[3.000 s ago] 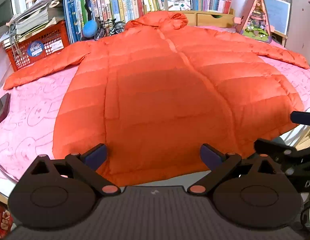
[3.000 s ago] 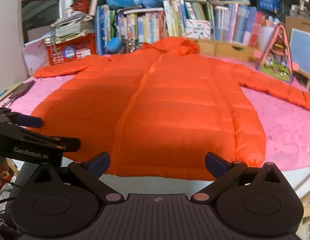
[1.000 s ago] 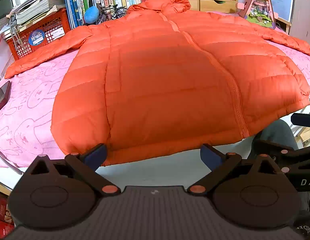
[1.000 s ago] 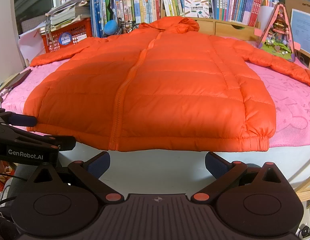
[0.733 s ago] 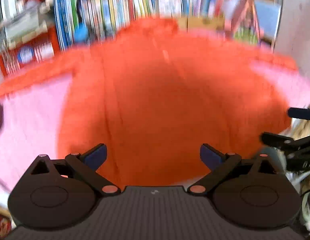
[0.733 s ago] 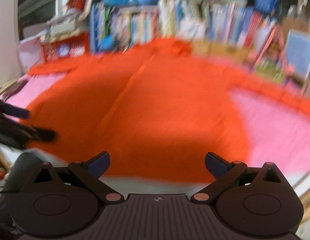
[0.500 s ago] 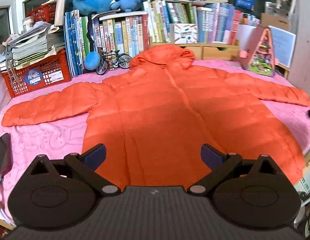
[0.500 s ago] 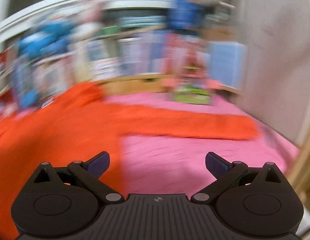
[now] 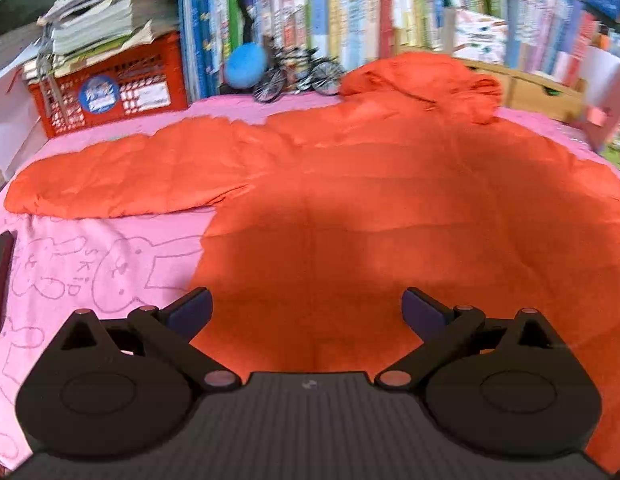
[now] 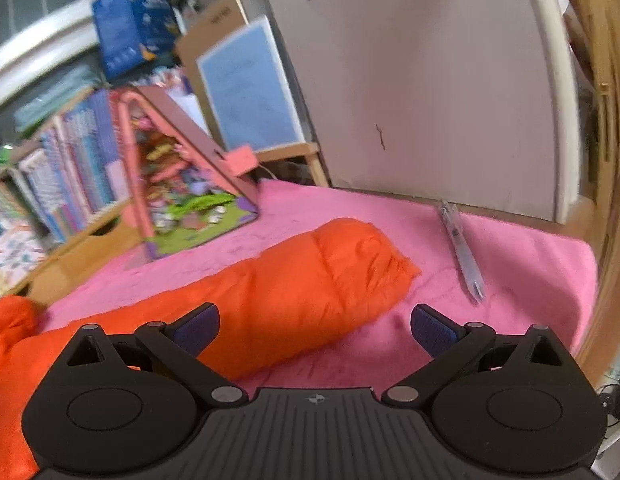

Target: Fold clothes

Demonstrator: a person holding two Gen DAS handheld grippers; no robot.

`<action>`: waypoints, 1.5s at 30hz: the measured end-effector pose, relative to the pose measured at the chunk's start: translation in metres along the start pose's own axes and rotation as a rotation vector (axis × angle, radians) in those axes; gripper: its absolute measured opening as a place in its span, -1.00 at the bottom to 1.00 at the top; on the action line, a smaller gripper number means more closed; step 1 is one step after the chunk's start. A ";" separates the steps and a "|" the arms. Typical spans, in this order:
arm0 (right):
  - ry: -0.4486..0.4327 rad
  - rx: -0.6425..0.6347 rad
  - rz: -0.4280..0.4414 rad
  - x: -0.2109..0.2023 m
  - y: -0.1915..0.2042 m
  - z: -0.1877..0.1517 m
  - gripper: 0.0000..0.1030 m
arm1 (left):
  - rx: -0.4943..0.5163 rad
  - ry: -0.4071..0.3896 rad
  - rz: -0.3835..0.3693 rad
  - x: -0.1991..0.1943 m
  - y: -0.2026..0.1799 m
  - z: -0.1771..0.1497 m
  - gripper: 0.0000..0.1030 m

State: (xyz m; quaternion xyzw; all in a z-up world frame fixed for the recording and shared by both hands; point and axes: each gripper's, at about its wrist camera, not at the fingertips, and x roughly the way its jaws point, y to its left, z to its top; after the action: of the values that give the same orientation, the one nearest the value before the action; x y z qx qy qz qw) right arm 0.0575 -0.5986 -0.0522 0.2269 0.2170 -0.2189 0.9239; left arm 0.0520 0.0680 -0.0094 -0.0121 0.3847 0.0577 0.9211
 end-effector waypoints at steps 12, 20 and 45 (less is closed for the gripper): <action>0.098 0.130 0.136 0.044 0.029 0.037 -0.63 | -0.035 -0.080 -0.036 0.027 0.027 -0.009 1.00; 0.036 -0.205 0.687 -0.043 0.230 0.025 -0.68 | -0.037 -0.087 -0.044 0.028 0.028 -0.008 1.00; 0.156 -0.401 0.693 -0.053 0.281 -0.133 0.61 | -0.369 -0.157 -0.344 0.020 0.036 0.065 1.00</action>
State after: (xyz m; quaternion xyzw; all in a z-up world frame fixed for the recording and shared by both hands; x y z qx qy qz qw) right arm 0.1157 -0.2885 -0.0414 0.1177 0.2354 0.1700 0.9496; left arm 0.1079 0.1101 0.0226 -0.2406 0.2874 -0.0298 0.9266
